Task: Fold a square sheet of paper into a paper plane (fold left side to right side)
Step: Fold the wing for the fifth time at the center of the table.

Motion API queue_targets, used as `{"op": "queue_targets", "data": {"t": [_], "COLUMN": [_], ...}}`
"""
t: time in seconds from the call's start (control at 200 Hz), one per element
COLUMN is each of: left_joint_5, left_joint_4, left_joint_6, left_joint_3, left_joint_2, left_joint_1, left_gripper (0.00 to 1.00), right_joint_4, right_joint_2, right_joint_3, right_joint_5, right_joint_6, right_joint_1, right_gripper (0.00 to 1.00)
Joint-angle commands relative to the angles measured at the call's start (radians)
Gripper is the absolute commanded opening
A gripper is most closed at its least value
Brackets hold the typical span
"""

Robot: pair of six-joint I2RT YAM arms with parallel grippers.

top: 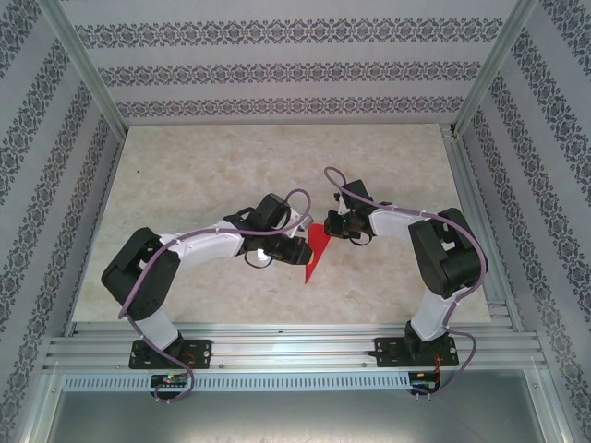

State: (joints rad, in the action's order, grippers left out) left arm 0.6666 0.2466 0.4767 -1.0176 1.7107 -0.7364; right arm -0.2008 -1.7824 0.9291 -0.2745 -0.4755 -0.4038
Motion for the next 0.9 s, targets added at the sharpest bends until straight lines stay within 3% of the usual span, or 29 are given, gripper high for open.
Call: {"op": "queue_targets", "data": {"t": [0.0,0.34,0.659,0.899], "left_joint_5": [0.048,-0.001,-0.02,-0.015], "left_joint_4": [-0.047,-0.075,-0.083,-0.112], "left_joint_6": [-0.006,-0.002,-0.004,0.008], "left_joint_3": [-0.048,-0.111,-0.054,-0.031], "left_joint_2": [0.084,0.273,0.294,0.296], "left_joint_1": [-0.019,-0.041,-0.043,-0.046], "left_gripper": [0.09,0.11,0.1,0.1], "right_joint_4": [0.03,-0.019,-0.108,-0.153], "right_joint_2": [-0.012,0.03,0.012,0.153], "right_joint_3": [-0.004,-0.001,0.034,0.028], "right_joint_5": [-0.021,0.021,0.132,0.125], "right_joint_6": [-0.027,0.013,0.094,0.118], "right_joint_1": [-0.019,0.021,0.062,0.063], "right_gripper": [0.1,0.11,0.1,0.1]}}
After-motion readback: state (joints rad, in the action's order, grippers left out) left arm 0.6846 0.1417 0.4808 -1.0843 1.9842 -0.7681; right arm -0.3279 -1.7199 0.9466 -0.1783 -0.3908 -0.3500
